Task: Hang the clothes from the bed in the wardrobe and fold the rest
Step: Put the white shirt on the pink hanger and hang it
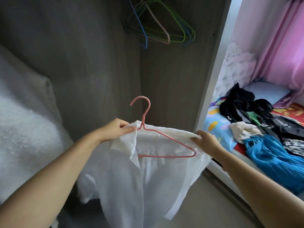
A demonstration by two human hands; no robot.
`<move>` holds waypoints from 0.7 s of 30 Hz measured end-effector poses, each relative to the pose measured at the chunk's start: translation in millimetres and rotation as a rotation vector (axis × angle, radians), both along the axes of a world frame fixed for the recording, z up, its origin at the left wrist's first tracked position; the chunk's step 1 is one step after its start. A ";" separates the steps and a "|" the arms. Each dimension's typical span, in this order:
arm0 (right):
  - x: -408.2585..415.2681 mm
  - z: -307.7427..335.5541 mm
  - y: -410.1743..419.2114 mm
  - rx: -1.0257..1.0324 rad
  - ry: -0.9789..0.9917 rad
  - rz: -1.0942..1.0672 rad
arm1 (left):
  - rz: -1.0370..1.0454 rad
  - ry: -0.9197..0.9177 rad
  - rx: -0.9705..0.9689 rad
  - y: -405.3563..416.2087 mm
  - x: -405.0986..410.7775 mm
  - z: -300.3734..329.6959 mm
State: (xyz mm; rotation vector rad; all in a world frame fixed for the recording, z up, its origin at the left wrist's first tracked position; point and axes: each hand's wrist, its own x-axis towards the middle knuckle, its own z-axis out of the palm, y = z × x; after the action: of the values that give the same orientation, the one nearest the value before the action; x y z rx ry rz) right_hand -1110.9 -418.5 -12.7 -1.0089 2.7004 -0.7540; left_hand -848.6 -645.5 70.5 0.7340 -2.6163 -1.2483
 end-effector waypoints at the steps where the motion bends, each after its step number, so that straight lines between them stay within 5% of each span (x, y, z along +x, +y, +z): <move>1: -4.5 3.3 4.4 0.034 0.044 0.014 | 0.009 0.029 -0.003 0.6 -4.4 -1.2; 12: -28.2 16.2 23.7 -0.064 0.056 -0.033 | 0.027 0.120 -0.013 5.3 -23.9 -3.0; 21: 15.9 61.5 0.6 -0.220 -0.288 0.155 | 0.063 0.156 0.049 20.2 -32.6 -14.4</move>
State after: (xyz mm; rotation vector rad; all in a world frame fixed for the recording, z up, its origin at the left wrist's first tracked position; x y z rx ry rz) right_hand -1095.1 -418.0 48.8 -1.0487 2.3050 -1.0902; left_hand -881.2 -625.3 56.1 0.6916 -2.4283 -1.3000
